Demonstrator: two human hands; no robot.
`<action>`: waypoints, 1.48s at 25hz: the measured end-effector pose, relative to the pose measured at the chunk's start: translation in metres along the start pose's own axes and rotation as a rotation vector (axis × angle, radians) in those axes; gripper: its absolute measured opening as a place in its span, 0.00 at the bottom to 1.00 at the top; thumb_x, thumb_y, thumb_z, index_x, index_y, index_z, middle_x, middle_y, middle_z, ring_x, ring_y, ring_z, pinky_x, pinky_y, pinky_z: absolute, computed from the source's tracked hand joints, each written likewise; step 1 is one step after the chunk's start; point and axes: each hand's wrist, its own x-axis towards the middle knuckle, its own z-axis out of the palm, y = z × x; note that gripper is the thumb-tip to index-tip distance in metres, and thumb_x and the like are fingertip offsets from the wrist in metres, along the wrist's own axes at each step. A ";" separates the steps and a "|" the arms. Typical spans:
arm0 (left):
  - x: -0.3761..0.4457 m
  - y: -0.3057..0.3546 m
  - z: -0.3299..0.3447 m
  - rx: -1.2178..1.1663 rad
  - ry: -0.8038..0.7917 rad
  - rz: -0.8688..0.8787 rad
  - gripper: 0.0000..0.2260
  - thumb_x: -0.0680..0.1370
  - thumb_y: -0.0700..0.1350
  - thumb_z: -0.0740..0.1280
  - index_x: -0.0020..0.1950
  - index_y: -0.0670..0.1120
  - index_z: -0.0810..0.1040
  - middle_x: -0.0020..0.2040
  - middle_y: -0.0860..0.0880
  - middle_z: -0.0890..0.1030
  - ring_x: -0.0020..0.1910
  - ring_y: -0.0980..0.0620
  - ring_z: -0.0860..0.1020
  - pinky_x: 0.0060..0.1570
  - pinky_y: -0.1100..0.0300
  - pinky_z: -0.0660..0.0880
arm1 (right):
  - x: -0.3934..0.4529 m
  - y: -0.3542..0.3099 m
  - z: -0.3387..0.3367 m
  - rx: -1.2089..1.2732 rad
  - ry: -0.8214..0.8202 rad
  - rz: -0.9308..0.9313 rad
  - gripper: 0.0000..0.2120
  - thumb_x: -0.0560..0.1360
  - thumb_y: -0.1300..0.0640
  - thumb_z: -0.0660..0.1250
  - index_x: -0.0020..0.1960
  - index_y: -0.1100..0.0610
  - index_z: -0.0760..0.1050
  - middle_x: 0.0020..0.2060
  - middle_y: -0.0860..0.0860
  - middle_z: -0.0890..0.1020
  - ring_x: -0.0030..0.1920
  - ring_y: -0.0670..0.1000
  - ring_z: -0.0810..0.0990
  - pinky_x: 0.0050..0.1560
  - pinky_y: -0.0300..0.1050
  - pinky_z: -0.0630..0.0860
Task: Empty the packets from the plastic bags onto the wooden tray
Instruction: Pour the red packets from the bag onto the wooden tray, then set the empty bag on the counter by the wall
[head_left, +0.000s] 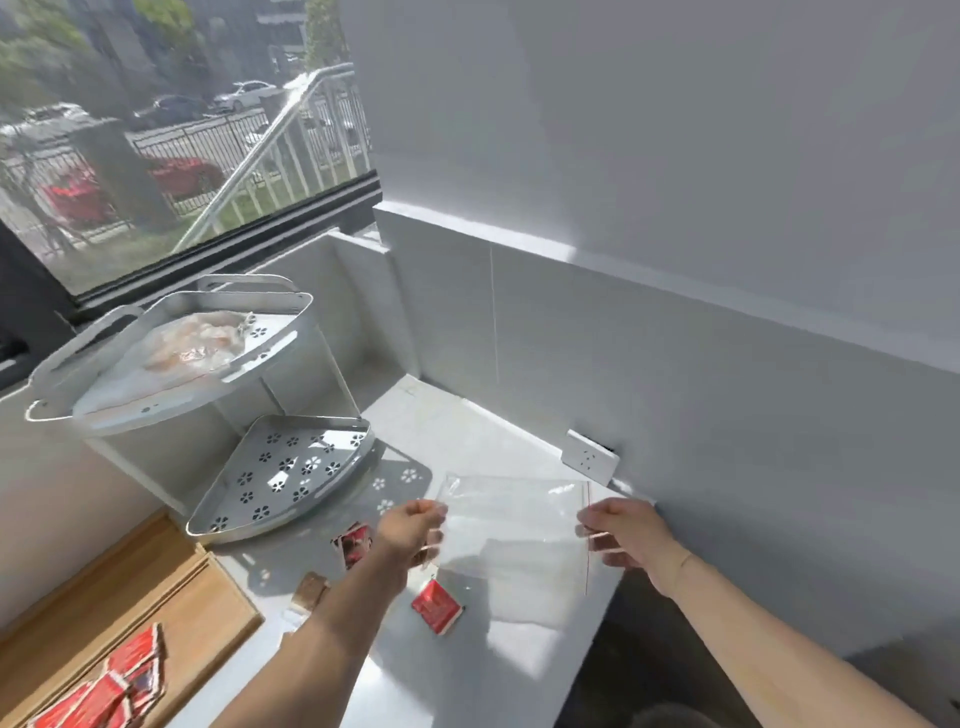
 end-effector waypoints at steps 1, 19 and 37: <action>0.008 0.002 0.012 0.033 -0.014 0.013 0.02 0.78 0.39 0.68 0.50 0.41 0.78 0.40 0.47 0.77 0.36 0.51 0.75 0.36 0.59 0.72 | 0.003 0.006 -0.009 -0.011 0.023 0.011 0.03 0.74 0.56 0.72 0.42 0.55 0.81 0.34 0.49 0.86 0.29 0.45 0.81 0.30 0.36 0.75; 0.120 -0.003 0.108 0.710 -0.024 0.168 0.11 0.73 0.41 0.67 0.54 0.49 0.78 0.46 0.51 0.82 0.46 0.48 0.80 0.41 0.59 0.74 | 0.064 0.061 -0.046 -0.128 0.342 0.236 0.06 0.73 0.59 0.70 0.38 0.58 0.79 0.28 0.50 0.80 0.26 0.46 0.73 0.27 0.38 0.70; 0.077 0.025 0.067 0.837 0.006 0.237 0.18 0.73 0.49 0.70 0.62 0.47 0.75 0.45 0.50 0.80 0.42 0.51 0.79 0.41 0.60 0.76 | 0.044 -0.003 -0.046 -1.140 0.133 0.003 0.07 0.71 0.45 0.65 0.44 0.47 0.73 0.52 0.48 0.82 0.53 0.52 0.80 0.46 0.42 0.72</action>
